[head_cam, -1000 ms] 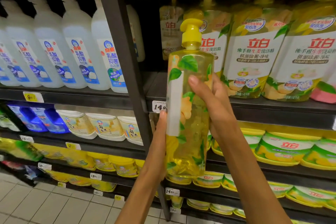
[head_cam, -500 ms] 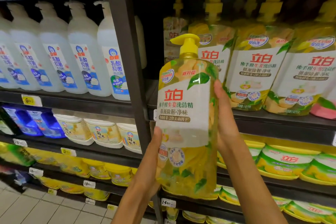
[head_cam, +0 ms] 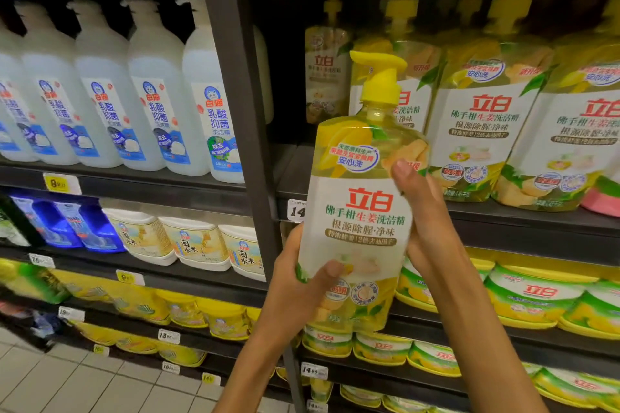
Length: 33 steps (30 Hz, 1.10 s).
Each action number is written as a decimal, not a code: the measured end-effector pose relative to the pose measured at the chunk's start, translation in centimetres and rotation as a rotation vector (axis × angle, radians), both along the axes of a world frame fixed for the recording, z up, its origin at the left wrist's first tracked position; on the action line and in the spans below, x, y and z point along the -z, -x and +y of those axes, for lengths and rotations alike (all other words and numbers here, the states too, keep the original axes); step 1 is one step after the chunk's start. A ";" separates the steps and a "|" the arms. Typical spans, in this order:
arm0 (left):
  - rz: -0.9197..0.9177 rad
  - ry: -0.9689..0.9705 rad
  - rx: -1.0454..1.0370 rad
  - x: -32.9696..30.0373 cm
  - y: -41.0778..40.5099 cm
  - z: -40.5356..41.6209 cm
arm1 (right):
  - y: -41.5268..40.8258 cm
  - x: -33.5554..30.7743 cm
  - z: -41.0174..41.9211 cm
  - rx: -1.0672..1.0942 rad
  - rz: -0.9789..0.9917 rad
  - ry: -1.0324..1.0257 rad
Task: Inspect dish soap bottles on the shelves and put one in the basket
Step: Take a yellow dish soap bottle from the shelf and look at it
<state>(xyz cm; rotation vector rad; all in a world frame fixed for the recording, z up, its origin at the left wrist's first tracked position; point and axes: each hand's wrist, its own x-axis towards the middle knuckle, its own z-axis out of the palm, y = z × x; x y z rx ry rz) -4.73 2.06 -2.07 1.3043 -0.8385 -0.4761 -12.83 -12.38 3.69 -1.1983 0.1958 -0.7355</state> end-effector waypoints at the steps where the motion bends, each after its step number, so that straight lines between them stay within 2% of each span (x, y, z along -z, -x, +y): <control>1: -0.016 0.002 0.002 0.0 -0.1 -0.1 | 0.3 -0.2 -0.1 0.003 0.002 0.028; 9: -0.101 0.037 -0.024 0.5 -0.6 -0.2 | 2.0 -1.2 -1.8 -0.114 0.058 0.397; 17: -0.152 0.068 -0.033 0.4 -1.2 -0.4 | 2.2 -0.9 -1.2 -0.199 -0.150 0.308; 22: -0.155 0.120 -0.047 -0.7 -0.7 -0.3 | 1.5 -2.0 -0.9 -0.171 -0.141 0.269; 26: -0.079 0.118 -0.060 -0.8 -0.7 0.2 | 0.2 -1.9 -0.4 -0.073 -0.082 0.169; 30: 0.179 0.044 0.049 -0.1 -0.1 0.7 | -0.8 -1.6 0.0 -0.033 -0.098 0.131; 33: 0.283 -0.021 0.108 0.0 0.0 1.3 | -1.4 -1.9 0.2 -0.036 -0.084 0.092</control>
